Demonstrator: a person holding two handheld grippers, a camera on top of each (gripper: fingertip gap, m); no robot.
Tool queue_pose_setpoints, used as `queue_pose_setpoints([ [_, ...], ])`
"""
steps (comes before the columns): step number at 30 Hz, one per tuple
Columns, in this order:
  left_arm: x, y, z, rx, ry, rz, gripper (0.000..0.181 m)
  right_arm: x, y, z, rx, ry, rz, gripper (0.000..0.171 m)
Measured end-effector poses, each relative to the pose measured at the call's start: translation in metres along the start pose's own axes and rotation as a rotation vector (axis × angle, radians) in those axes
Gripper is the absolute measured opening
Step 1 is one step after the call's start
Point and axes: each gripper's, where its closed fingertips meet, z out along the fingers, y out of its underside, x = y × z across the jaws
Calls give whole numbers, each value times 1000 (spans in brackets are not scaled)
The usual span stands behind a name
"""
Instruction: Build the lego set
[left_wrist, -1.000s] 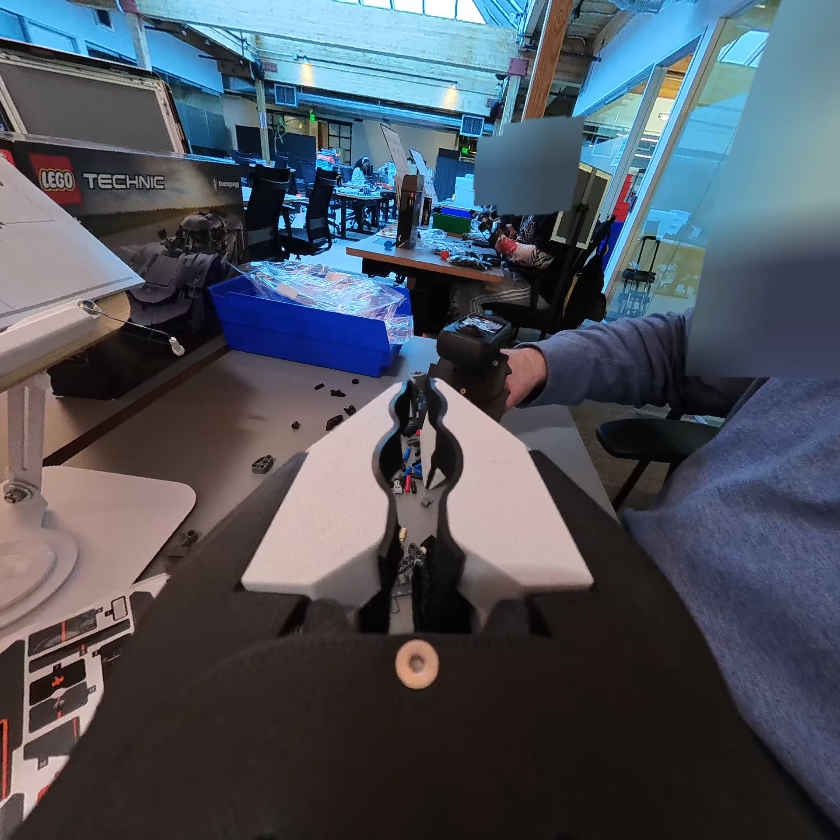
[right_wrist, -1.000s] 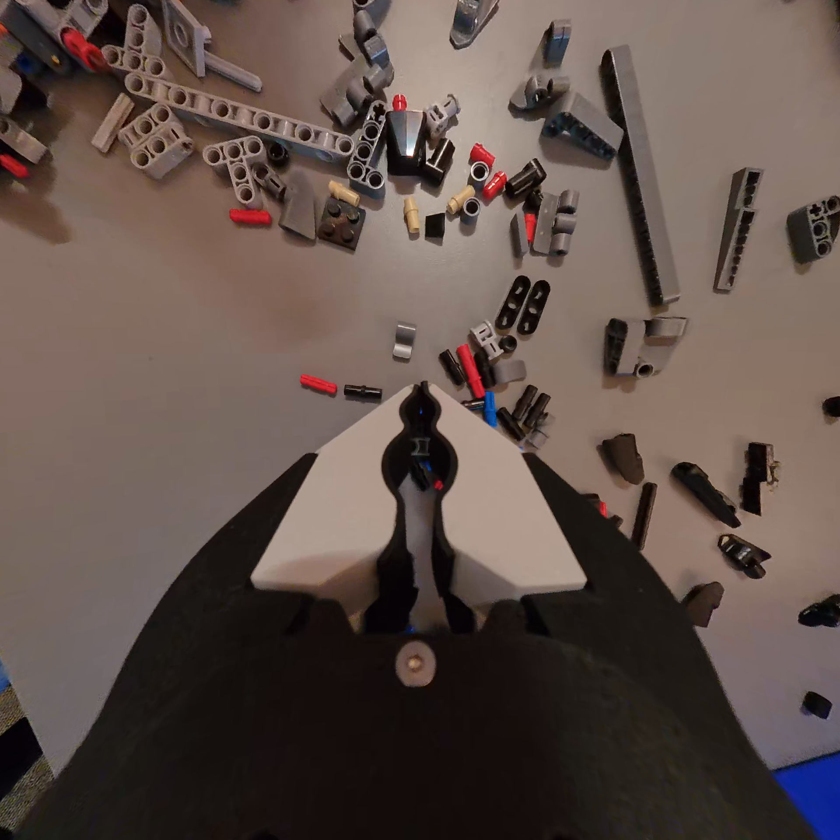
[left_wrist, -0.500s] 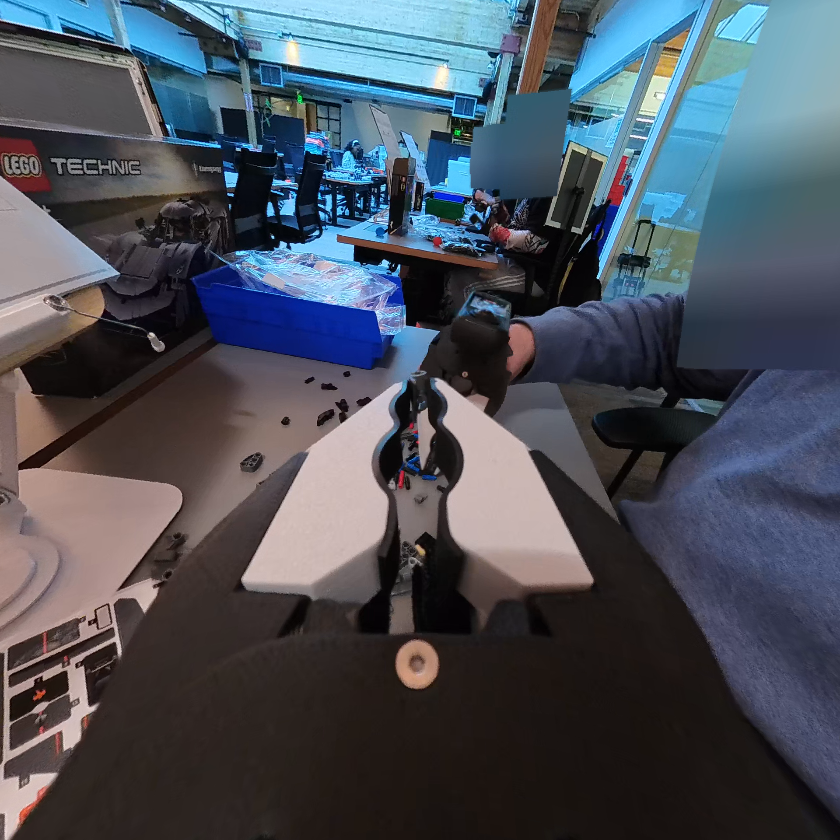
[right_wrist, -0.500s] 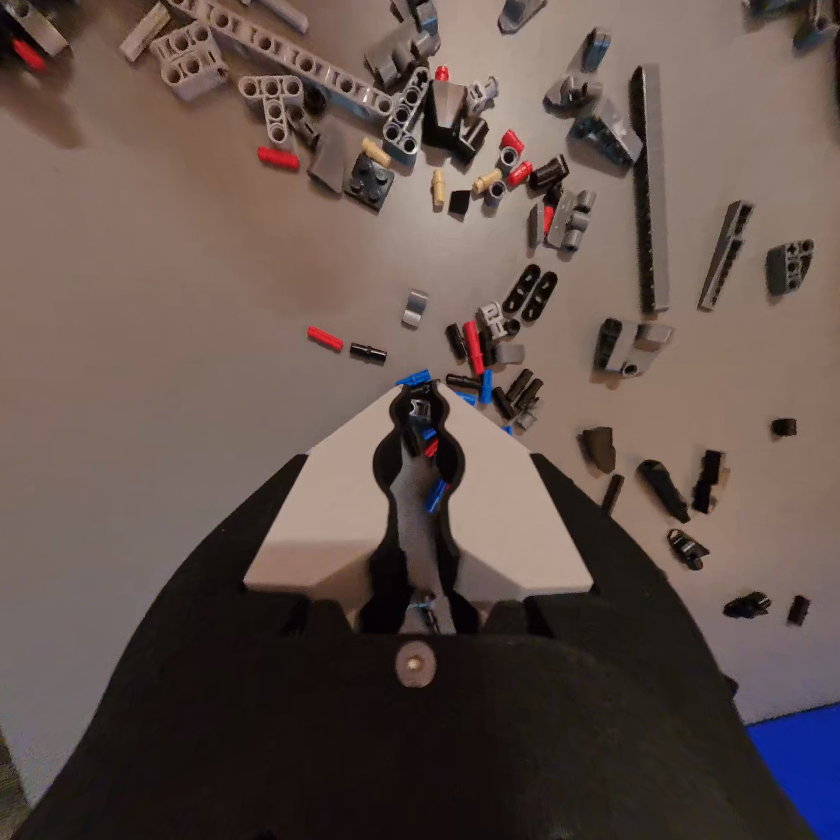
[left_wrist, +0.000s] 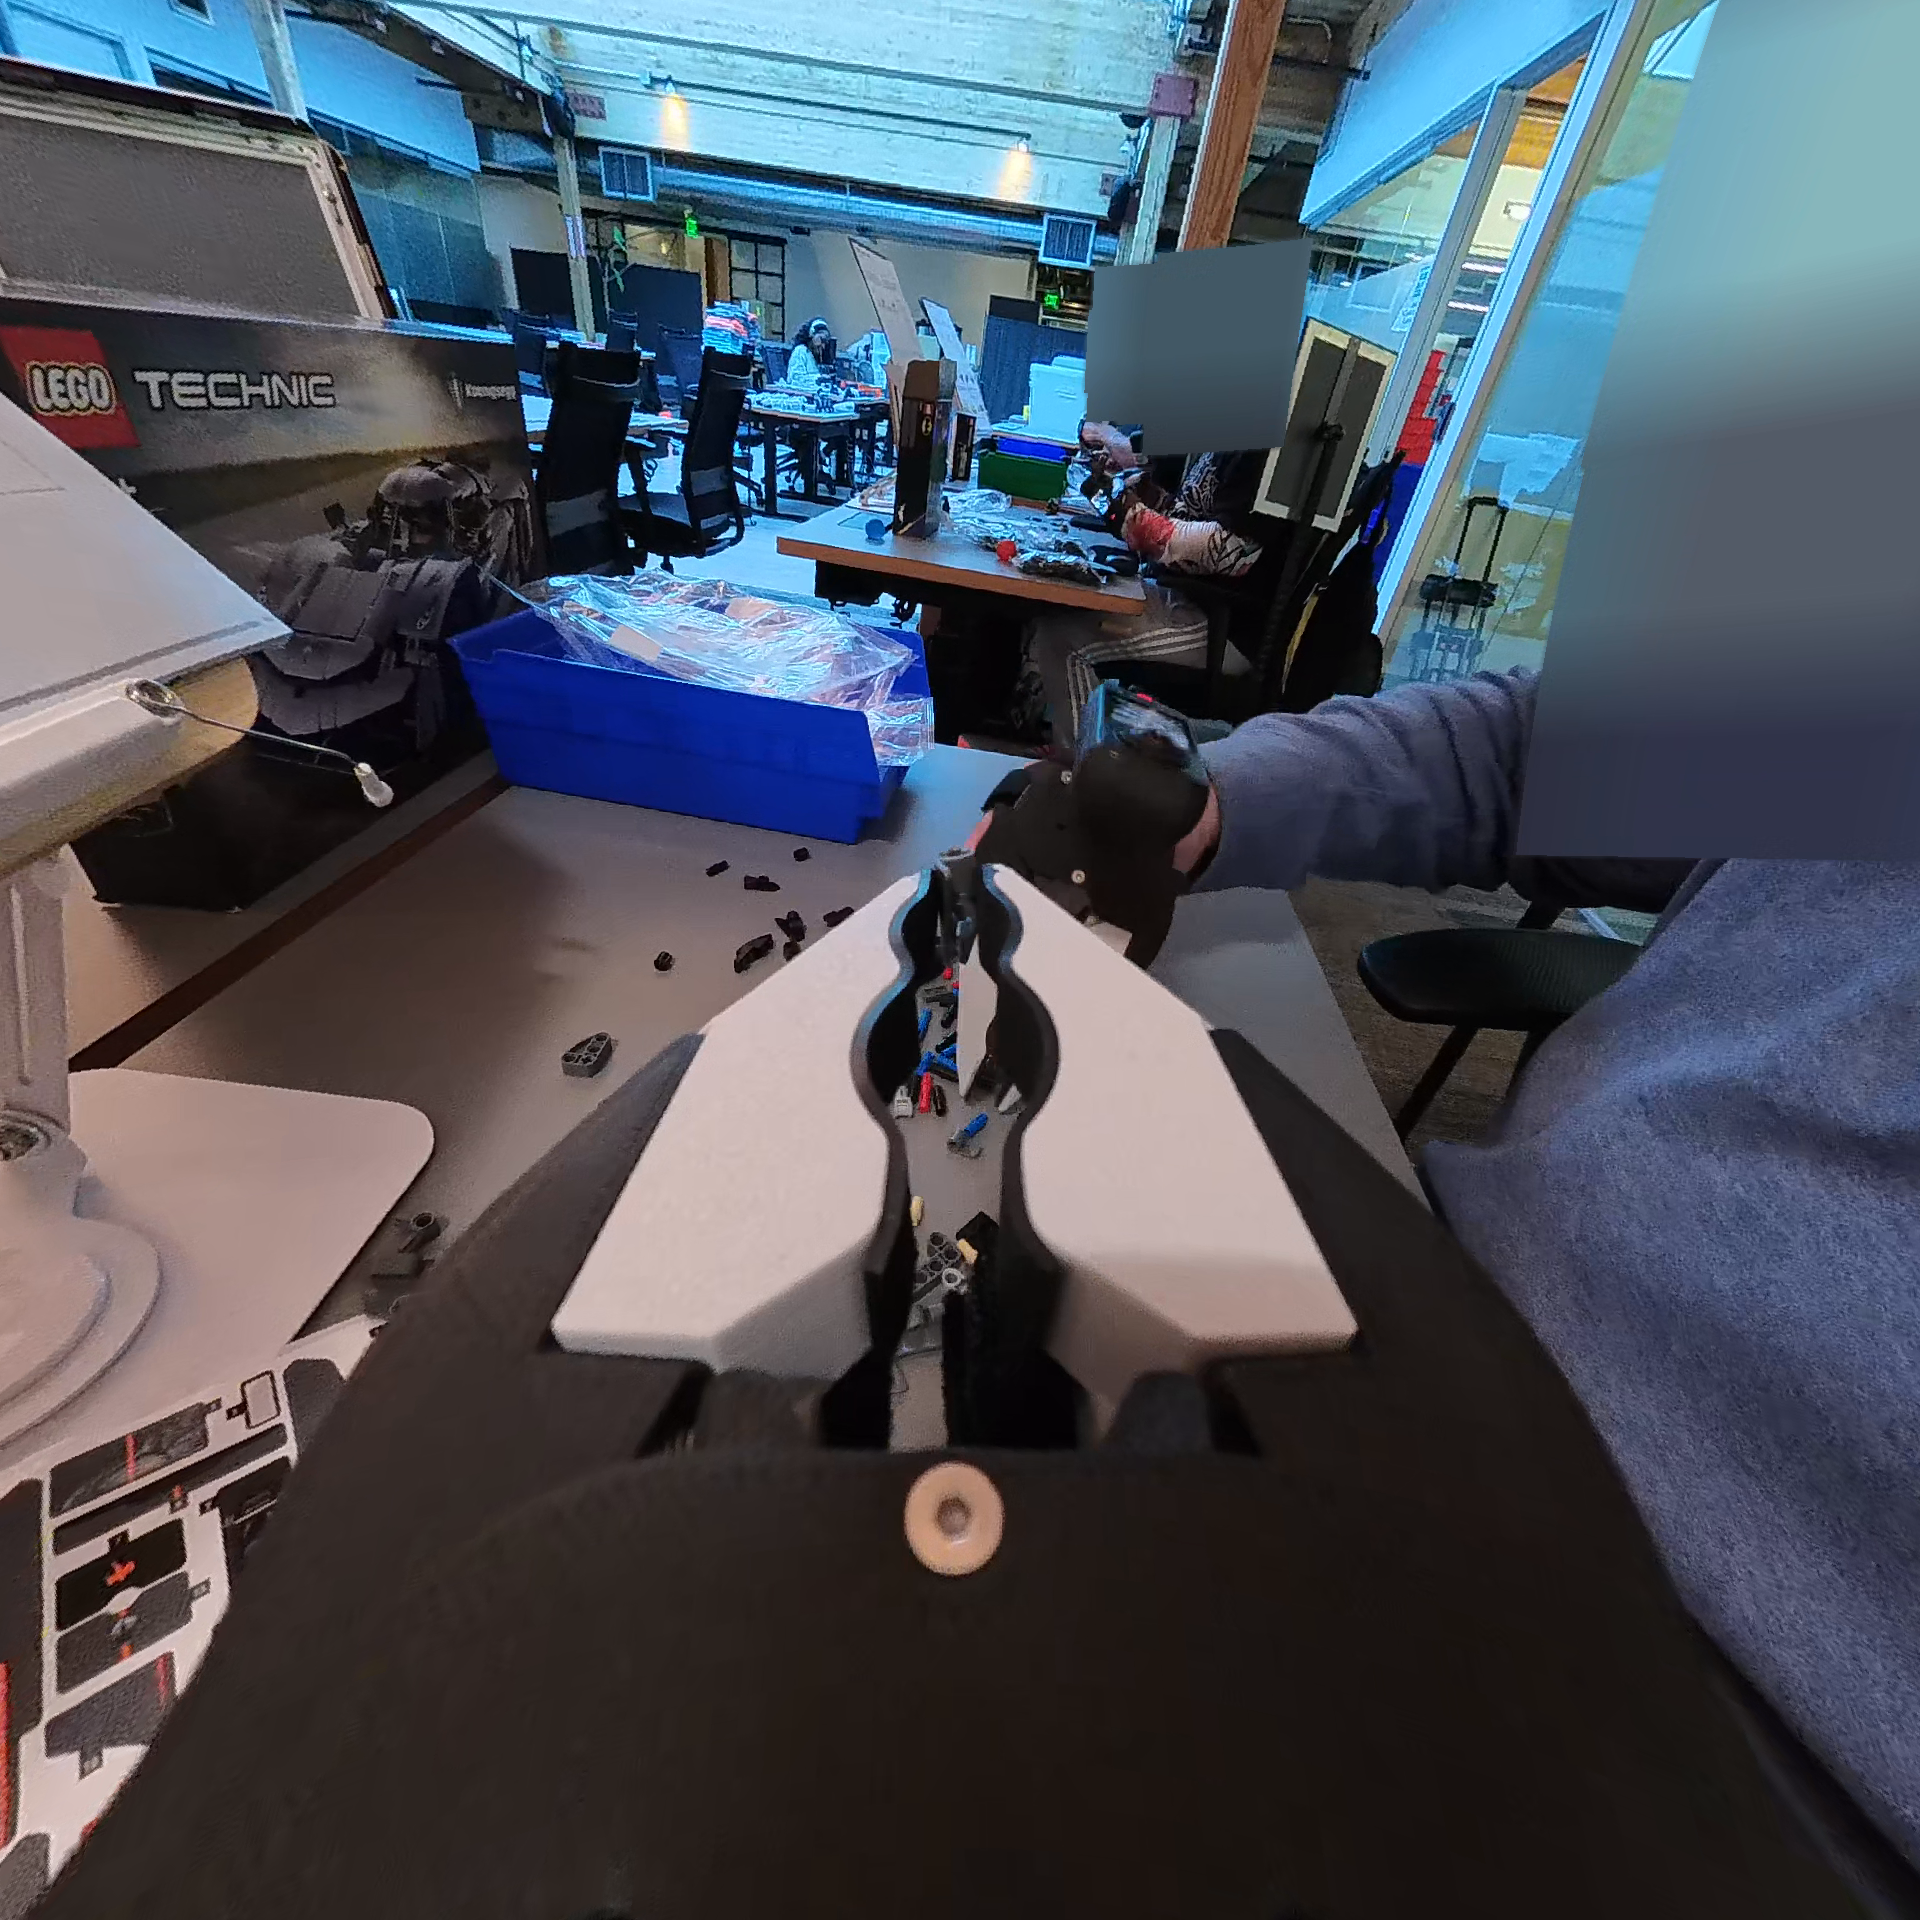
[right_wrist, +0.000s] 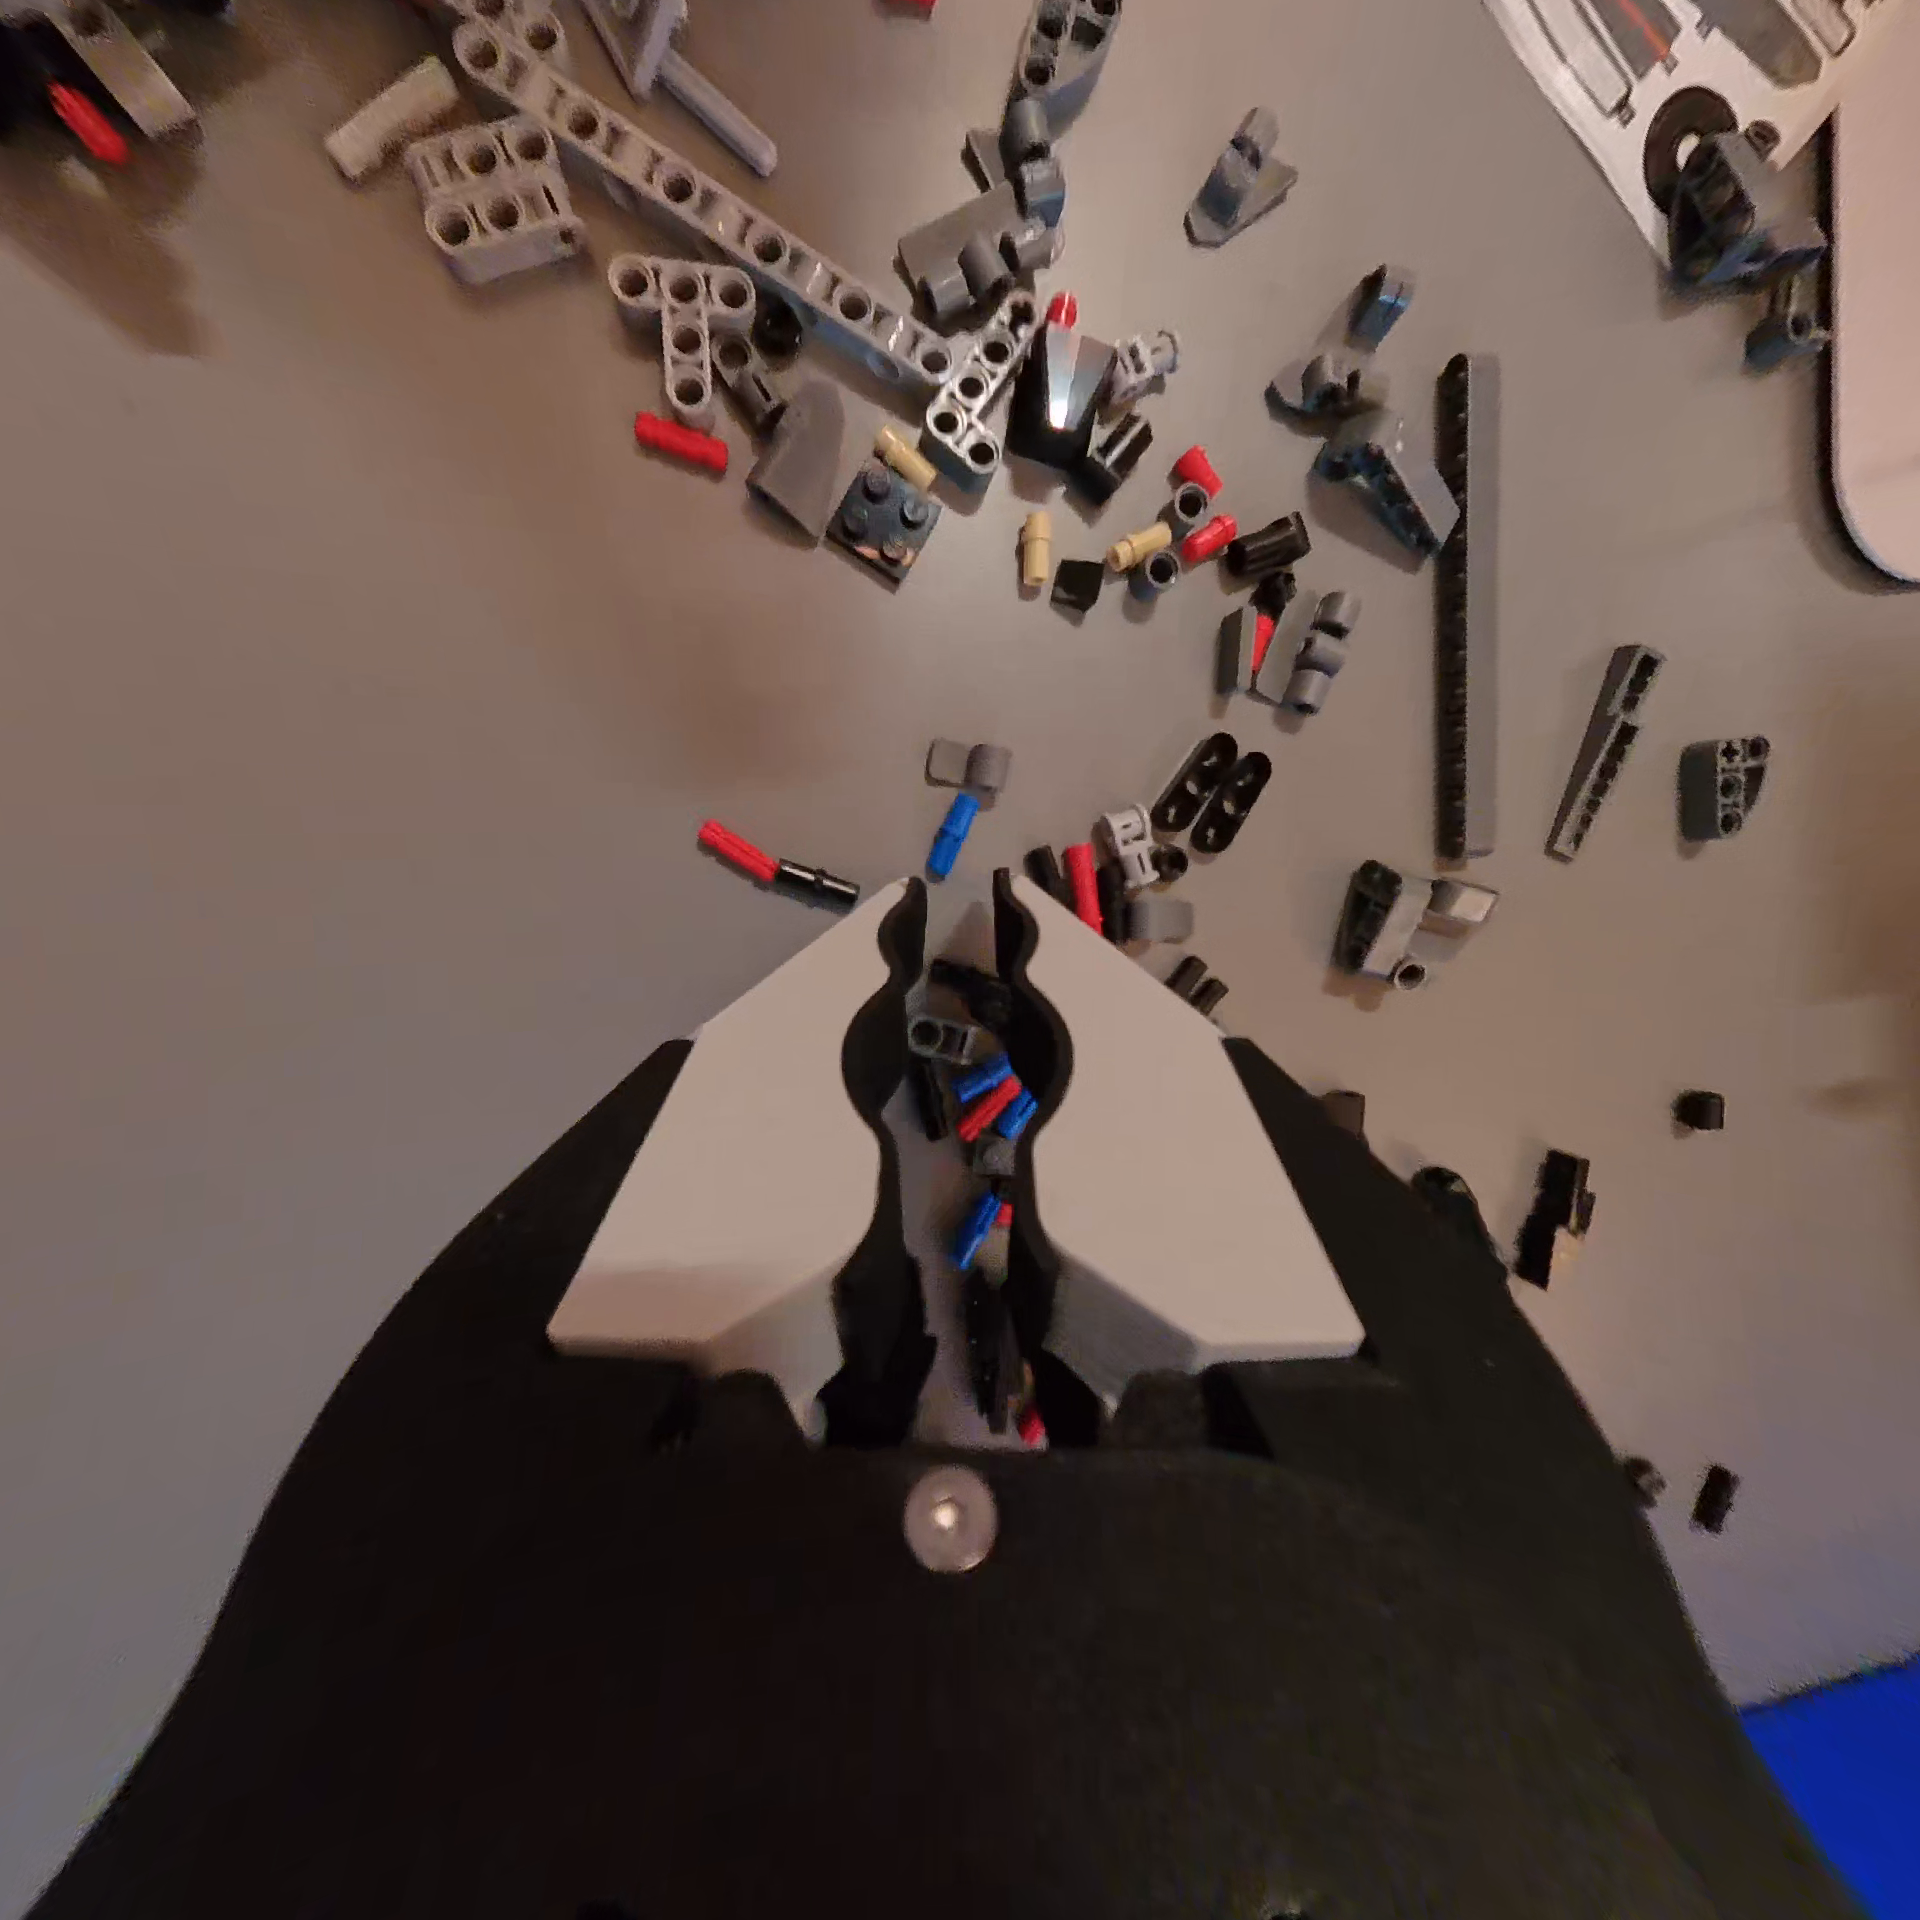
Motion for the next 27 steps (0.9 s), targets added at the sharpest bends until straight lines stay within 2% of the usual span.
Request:
queue_pose_setpoints([
  [8, -1, -1, -2, 1, -6, 3, 4, -2, 2, 6, -50, -82, -18, 3],
  [13, -3, -1, -4, 4, -8, -3, 4, -23, -21, 7, 52, -181, 35, 3],
  [18, -4, -2, -4, 5, -7, -3, 4, -5, -13, 0, 49, -92, 33, 7],
  [22, -4, -3, -4, 6, -8, -3, 4, 6, -5, 1, 1, -47, -80, 12],
  [27, -4, -3, -3, 4, -11, 2, 4, 5, -13, 5, 25, -111, -199, 14],
])
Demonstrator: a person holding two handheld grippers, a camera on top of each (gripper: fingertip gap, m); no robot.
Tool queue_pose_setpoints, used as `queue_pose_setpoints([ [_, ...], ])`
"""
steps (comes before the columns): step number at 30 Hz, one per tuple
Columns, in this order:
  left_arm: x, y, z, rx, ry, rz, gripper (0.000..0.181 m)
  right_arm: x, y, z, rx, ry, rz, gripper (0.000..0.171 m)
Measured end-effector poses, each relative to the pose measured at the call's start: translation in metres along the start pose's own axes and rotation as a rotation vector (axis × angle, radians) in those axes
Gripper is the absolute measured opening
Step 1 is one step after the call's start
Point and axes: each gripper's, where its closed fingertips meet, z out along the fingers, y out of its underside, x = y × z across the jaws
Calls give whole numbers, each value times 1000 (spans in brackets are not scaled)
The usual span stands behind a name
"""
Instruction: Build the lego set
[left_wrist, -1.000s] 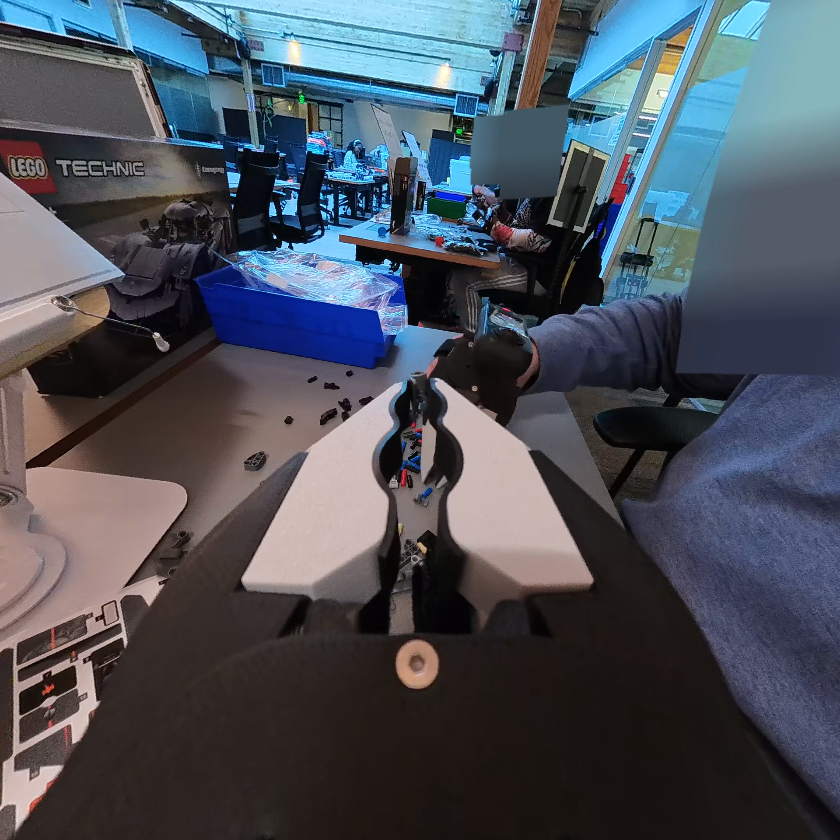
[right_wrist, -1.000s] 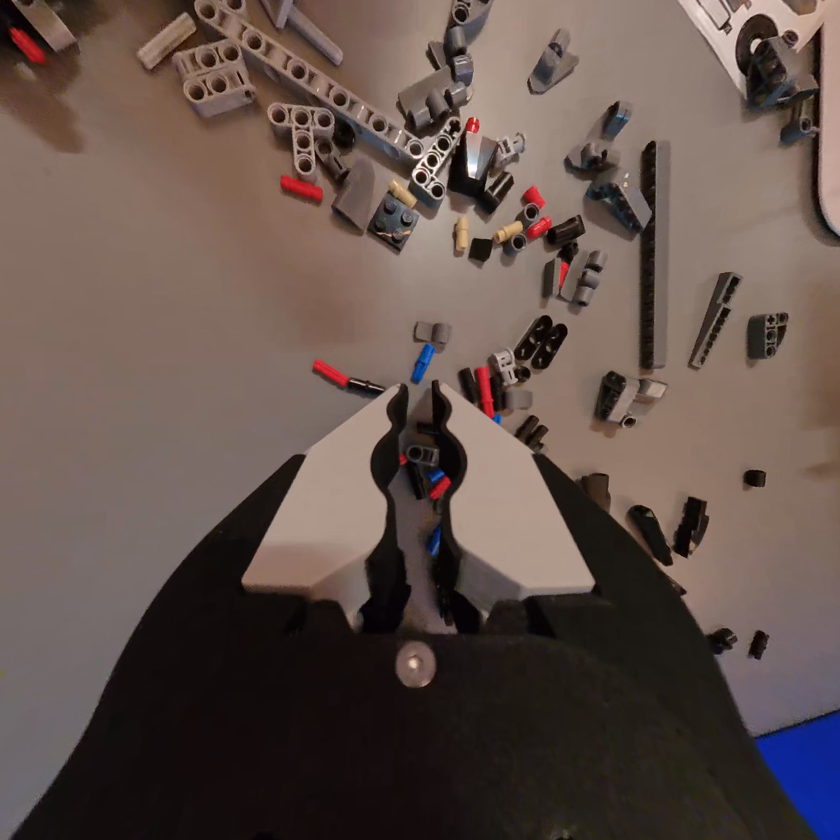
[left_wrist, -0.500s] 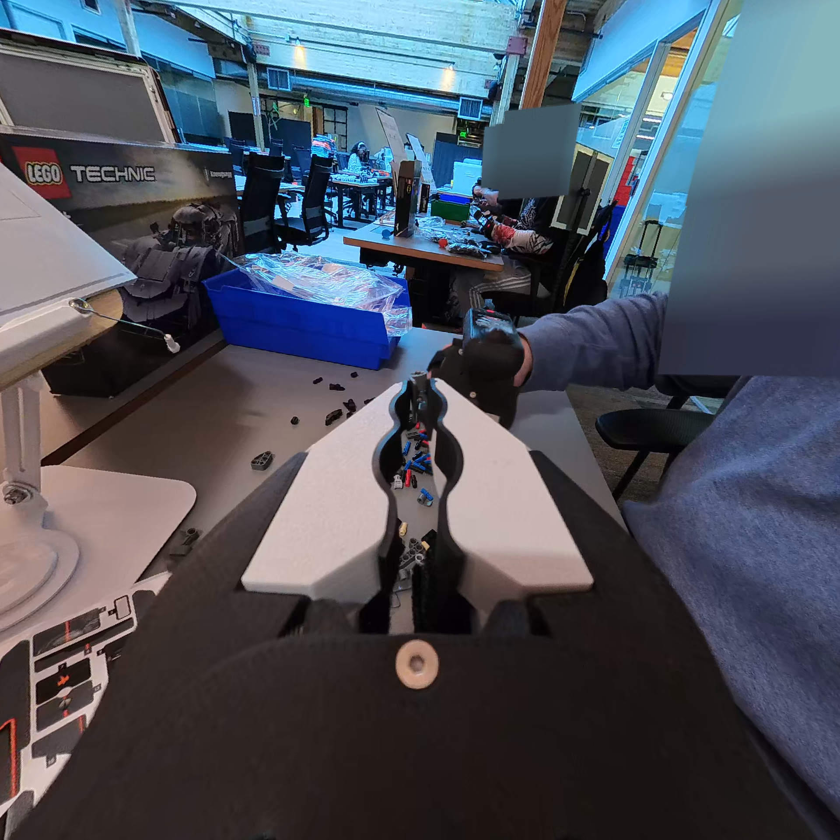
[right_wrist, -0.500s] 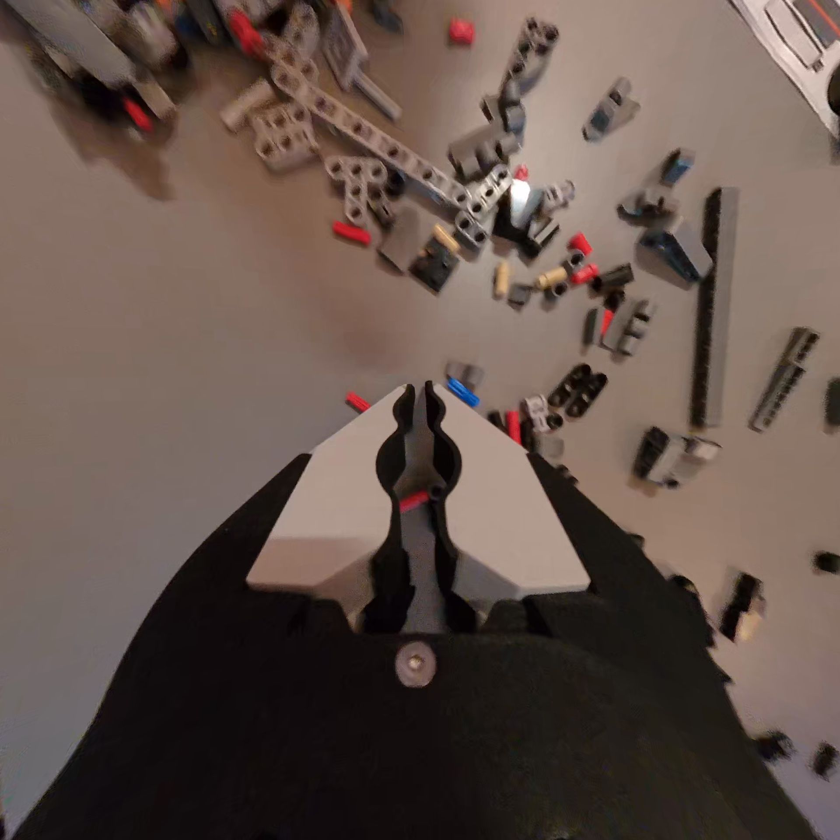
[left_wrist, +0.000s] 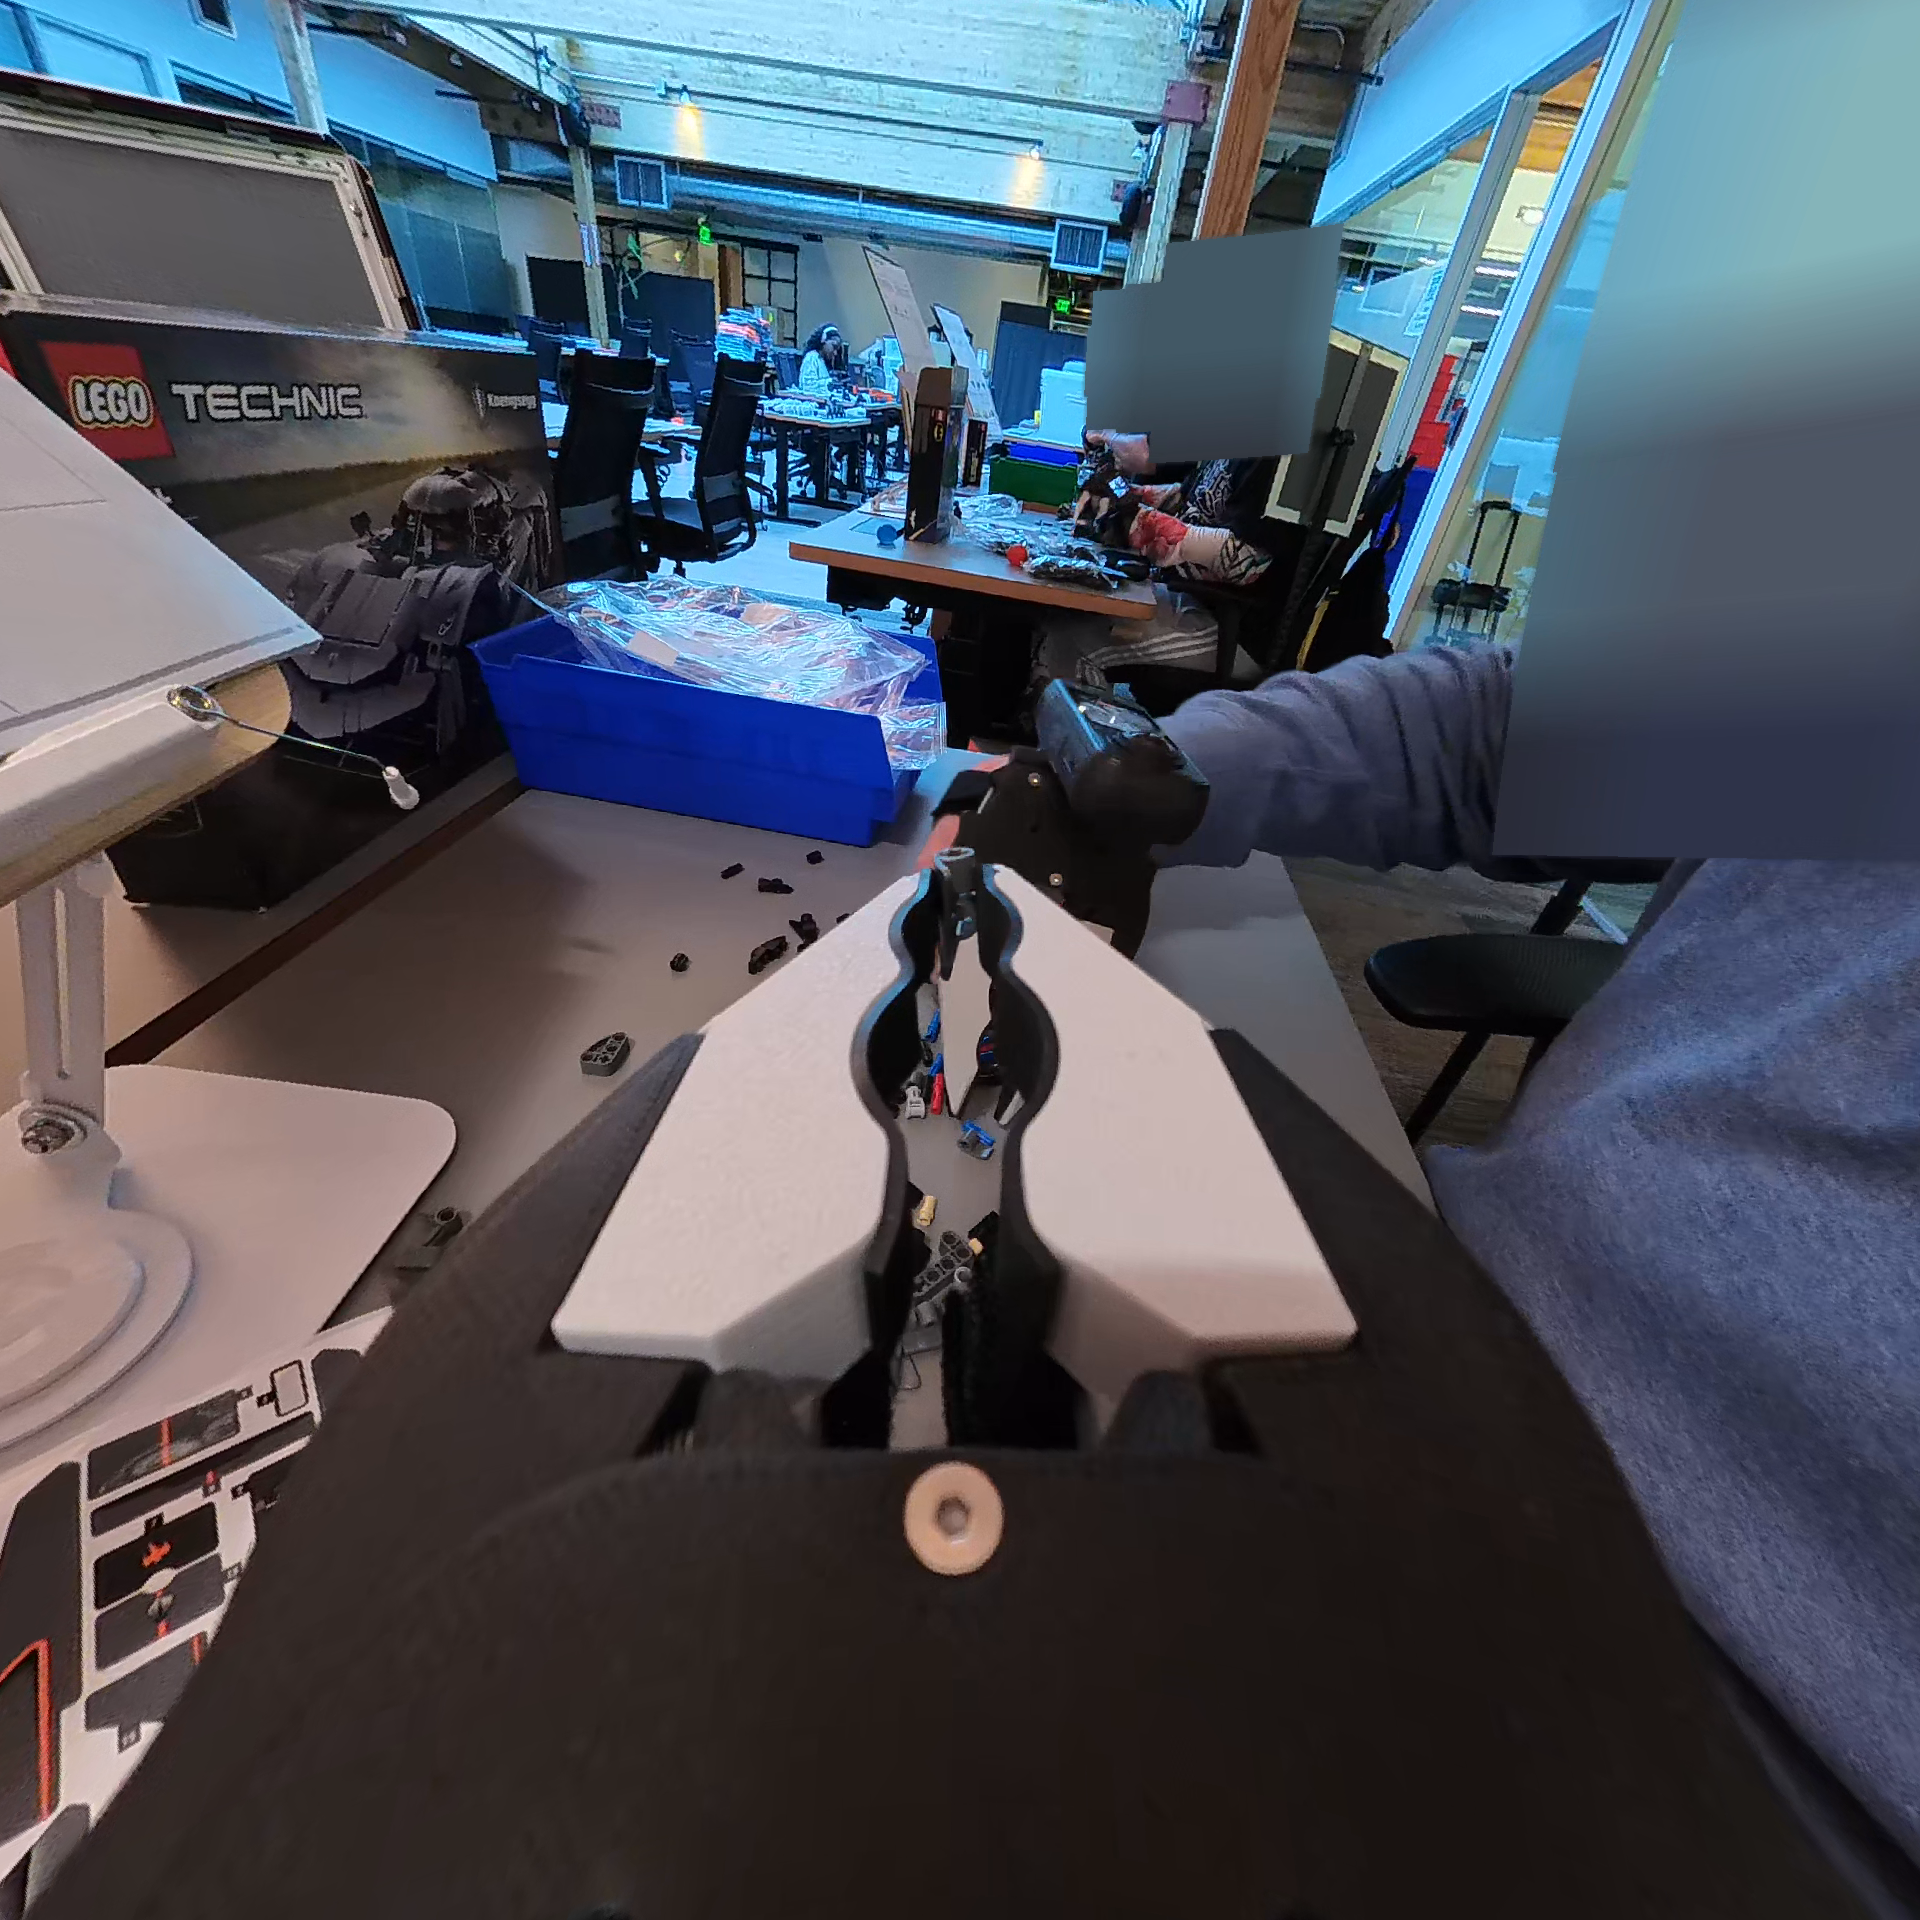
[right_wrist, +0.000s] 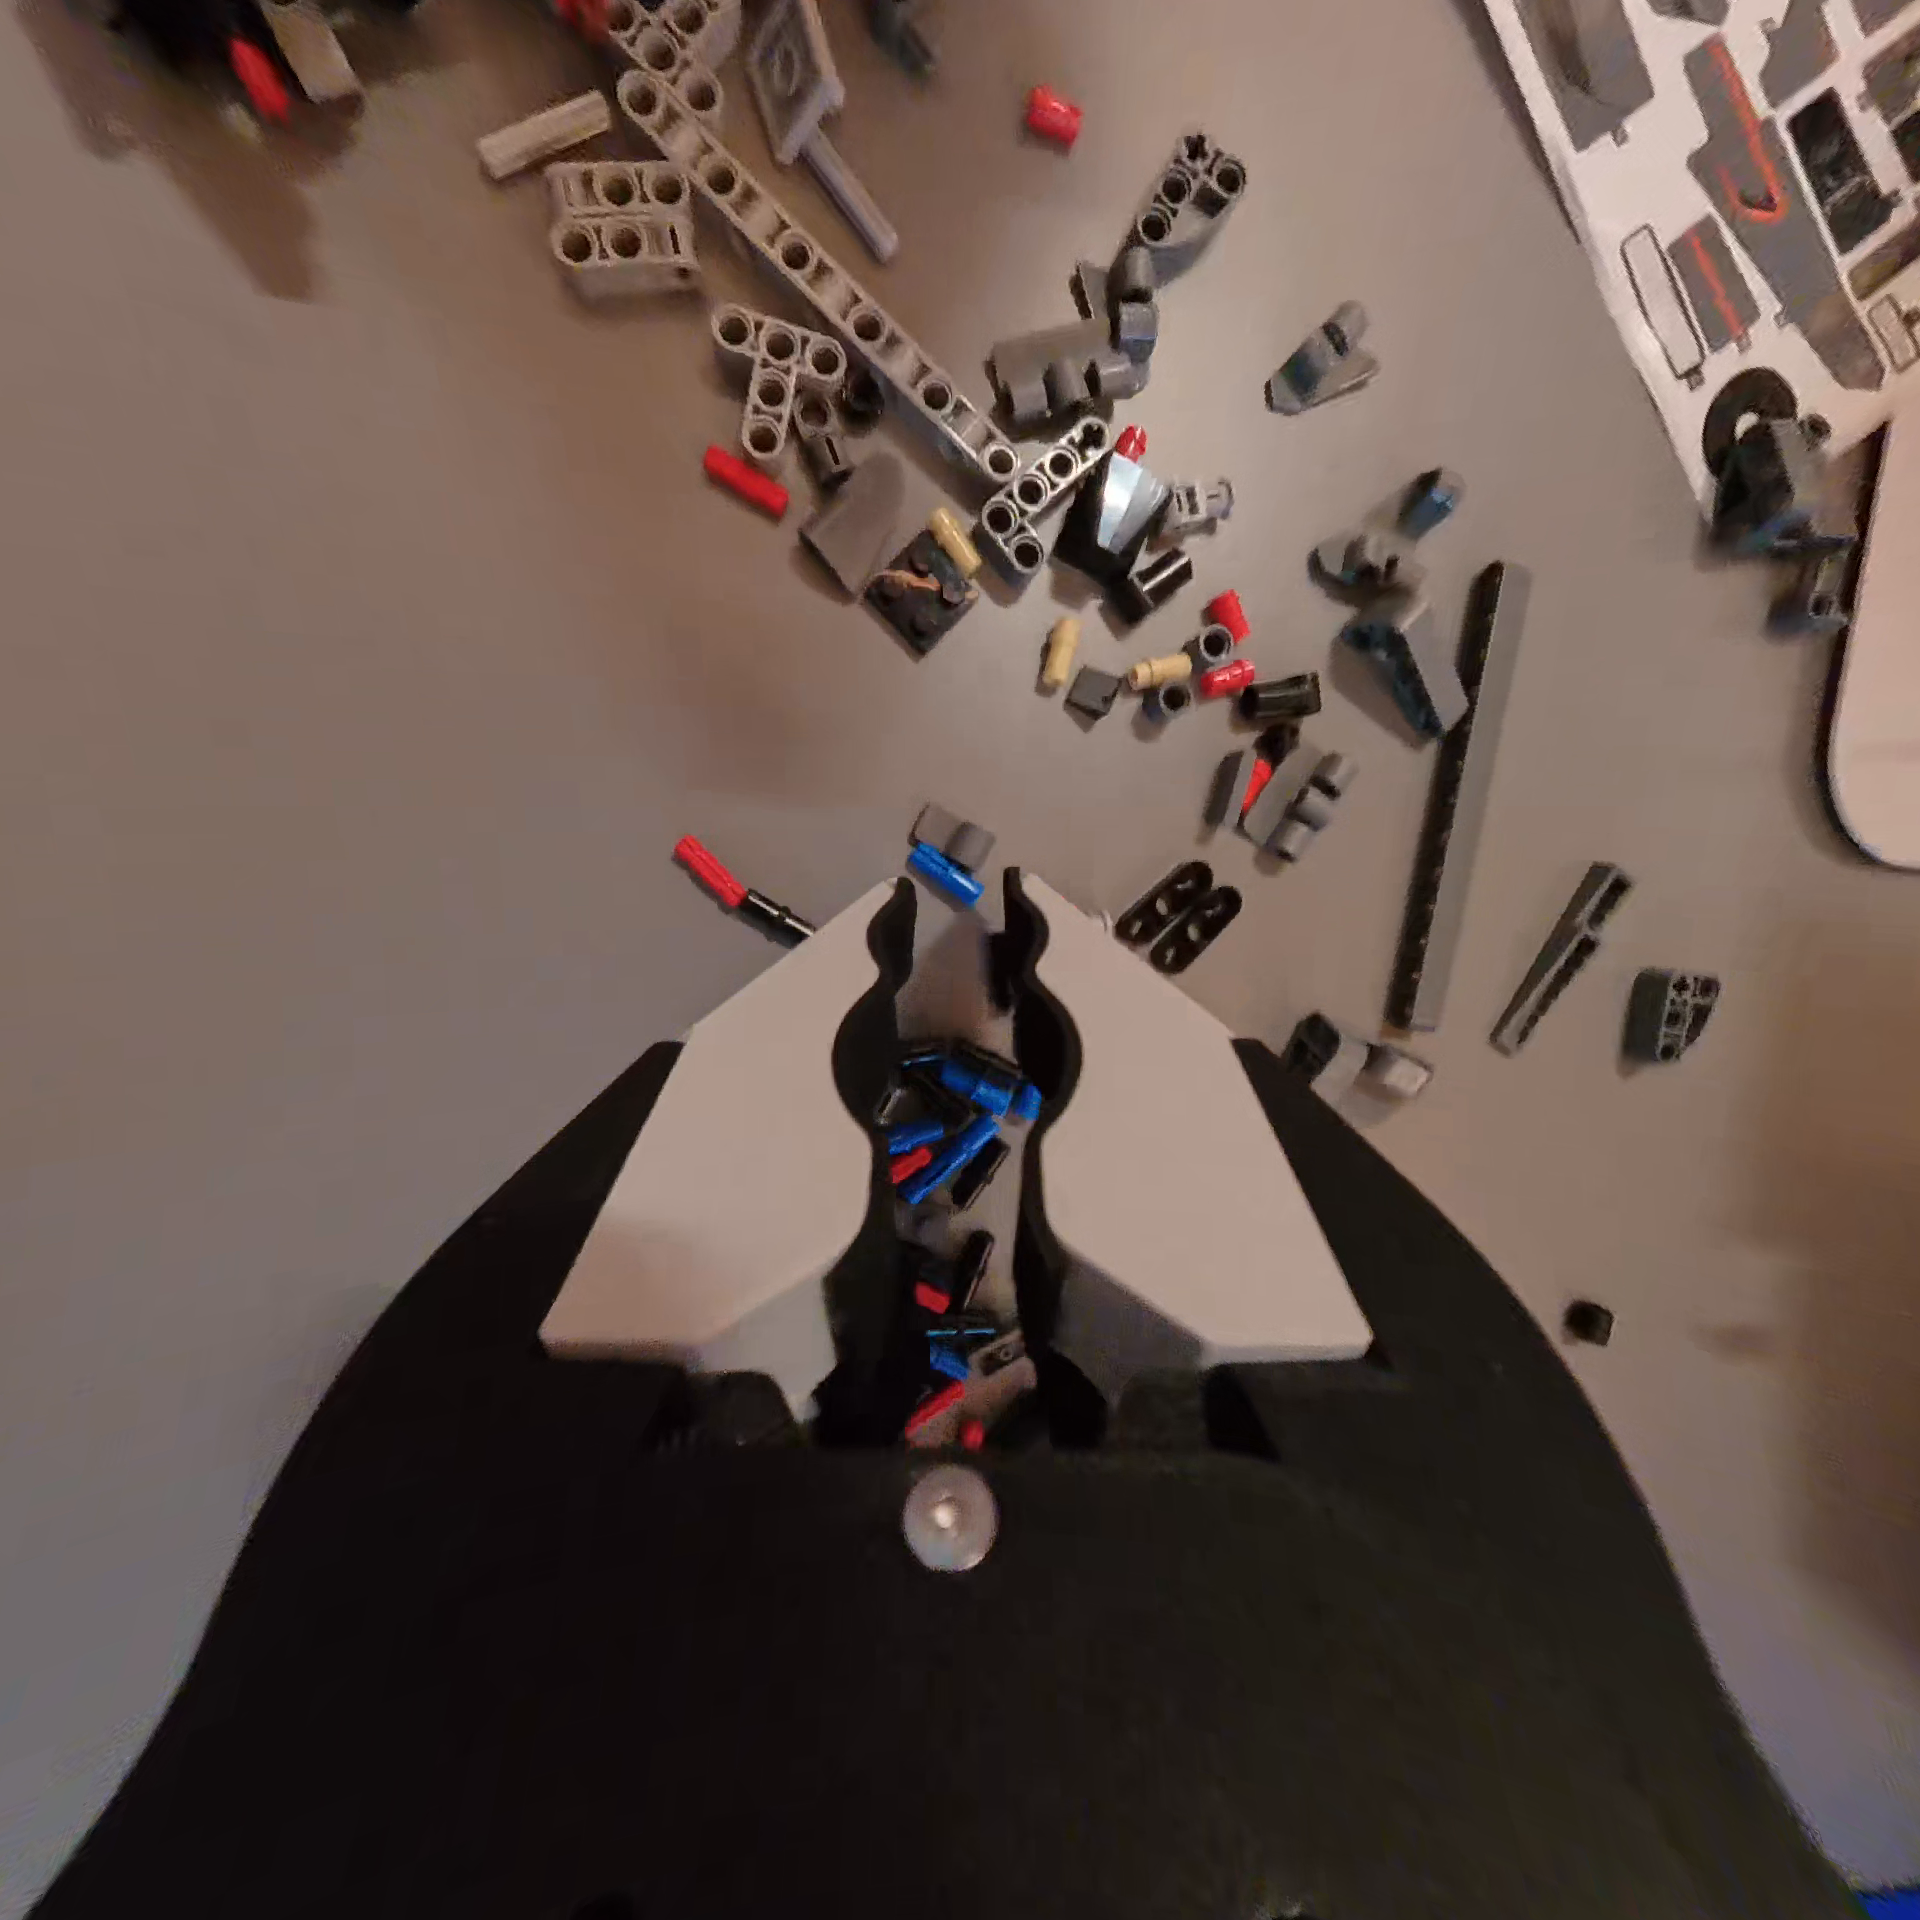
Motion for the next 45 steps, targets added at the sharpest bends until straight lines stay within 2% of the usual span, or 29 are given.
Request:
queue_pose_setpoints([
  [9, -5, 2, -1, -6, -7, -8, 4, 0, 3, 8, -37, -100, -90, 10],
  [17, -9, 6, 2, -18, -9, -19, 5, -8, 7, 6, -24, -170, -13, 6],
  [22, -11, 10, 5, -29, -5, -27, 4, -15, 9, 2, -19, -161, 32, 15],
  [29, -11, 13, 11, -36, -2, -32, 5, -14, 16, -1, 7, -143, 65, 11],
  [37, -12, 16, 17, -49, 4, -42, 4, -18, 16, -1, 51, -147, 9, 3],
  [45, -9, 29, 28, -119, 19, -25, 4, -18, 14, -3, 89, -139, 41, 1],
])
